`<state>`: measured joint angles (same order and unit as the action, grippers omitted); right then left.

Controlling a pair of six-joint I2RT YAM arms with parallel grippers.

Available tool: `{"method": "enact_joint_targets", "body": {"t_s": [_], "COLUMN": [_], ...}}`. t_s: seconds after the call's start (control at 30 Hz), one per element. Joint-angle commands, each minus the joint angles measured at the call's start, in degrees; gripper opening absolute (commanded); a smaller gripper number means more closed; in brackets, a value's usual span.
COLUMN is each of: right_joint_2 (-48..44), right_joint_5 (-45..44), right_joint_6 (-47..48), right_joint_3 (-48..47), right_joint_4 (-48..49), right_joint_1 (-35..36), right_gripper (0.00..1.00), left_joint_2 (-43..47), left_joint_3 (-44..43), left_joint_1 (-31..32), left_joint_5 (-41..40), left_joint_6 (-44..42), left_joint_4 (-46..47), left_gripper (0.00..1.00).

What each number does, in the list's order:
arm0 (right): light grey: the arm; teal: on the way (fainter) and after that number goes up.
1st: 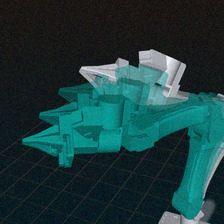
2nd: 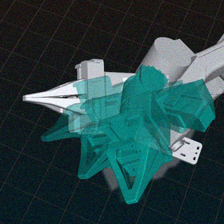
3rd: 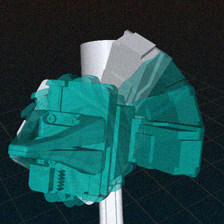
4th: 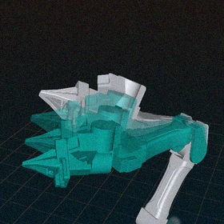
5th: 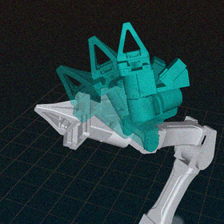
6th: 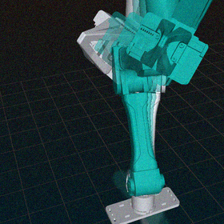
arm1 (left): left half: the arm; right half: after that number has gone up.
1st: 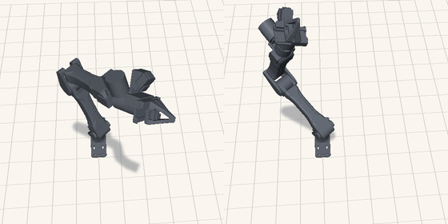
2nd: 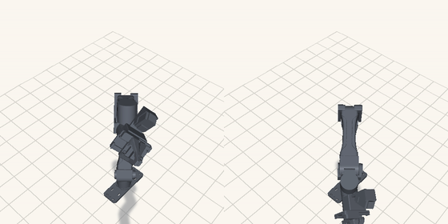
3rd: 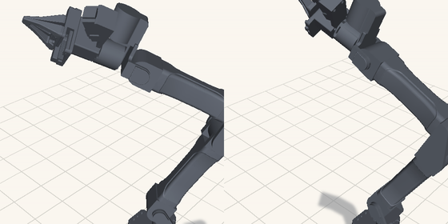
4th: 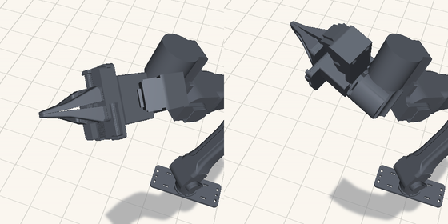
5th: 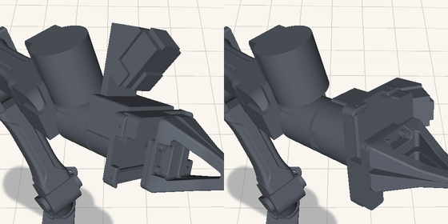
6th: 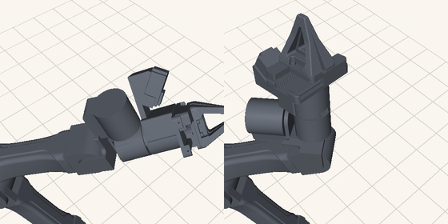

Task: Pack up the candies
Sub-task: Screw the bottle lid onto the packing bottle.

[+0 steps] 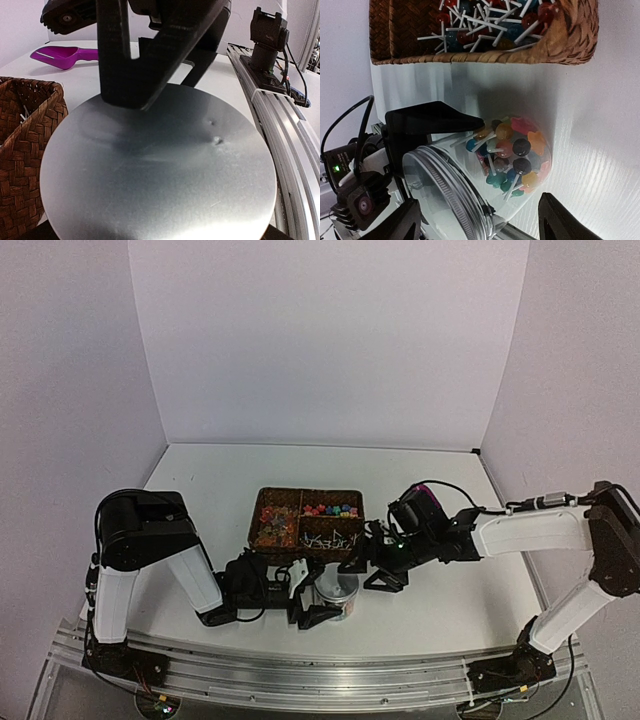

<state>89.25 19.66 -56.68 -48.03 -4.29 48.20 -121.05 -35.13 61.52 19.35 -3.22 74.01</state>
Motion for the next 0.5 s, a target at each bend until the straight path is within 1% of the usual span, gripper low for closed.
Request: {"method": "enact_joint_targets", "body": {"t_s": [0.0, 0.07, 0.1, 0.2, 0.3, 0.37, 0.4, 0.47], "right_joint_2": [-3.55, -3.75, -3.89, -3.62, -2.43, -2.44, -2.49, -1.92], "right_joint_5": [-2.35, -4.13, -5.34, -8.14, -7.05, -7.76, -8.18, -8.46], "right_joint_6": [2.09, 3.14, 3.89, 6.32, 7.60, 7.21, 6.88, 6.71], "right_joint_3": [-3.98, -5.40, -6.37, -10.76, -12.49, -11.36, -10.67, -9.93], "right_joint_4": [-5.60, -8.42, -9.92, -13.70, -14.02, -14.23, -14.27, -14.24], "right_joint_1": [-0.89, -1.33, -1.56, -1.72, -1.10, -0.71, -0.65, -0.57], "right_gripper": [0.80, 0.79, 0.77, 0.58, 0.48, 0.39, 0.36, 0.34], "left_joint_2": [0.90, 1.26, 1.46, 1.85, 2.15, 2.26, 2.31, 2.31], "left_joint_3": [0.95, 1.40, 1.66, 2.30, 2.78, 2.86, 2.83, 2.73], "left_joint_1": [0.27, 0.27, 0.30, 0.42, 0.45, 0.45, 0.45, 0.45], "left_joint_5": [1.46, 1.51, 1.65, 2.08, 2.21, 1.93, 1.79, 1.76], "left_joint_6": [-1.18, -0.92, -0.75, -0.09, 0.12, -0.10, -0.19, -0.30], "left_joint_4": [1.52, 0.90, 0.58, -0.16, -0.34, -0.36, -0.36, -0.44], "left_gripper": [0.81, 0.80, 0.80, 0.80, 0.79, 0.80, 0.80, 0.80]}}
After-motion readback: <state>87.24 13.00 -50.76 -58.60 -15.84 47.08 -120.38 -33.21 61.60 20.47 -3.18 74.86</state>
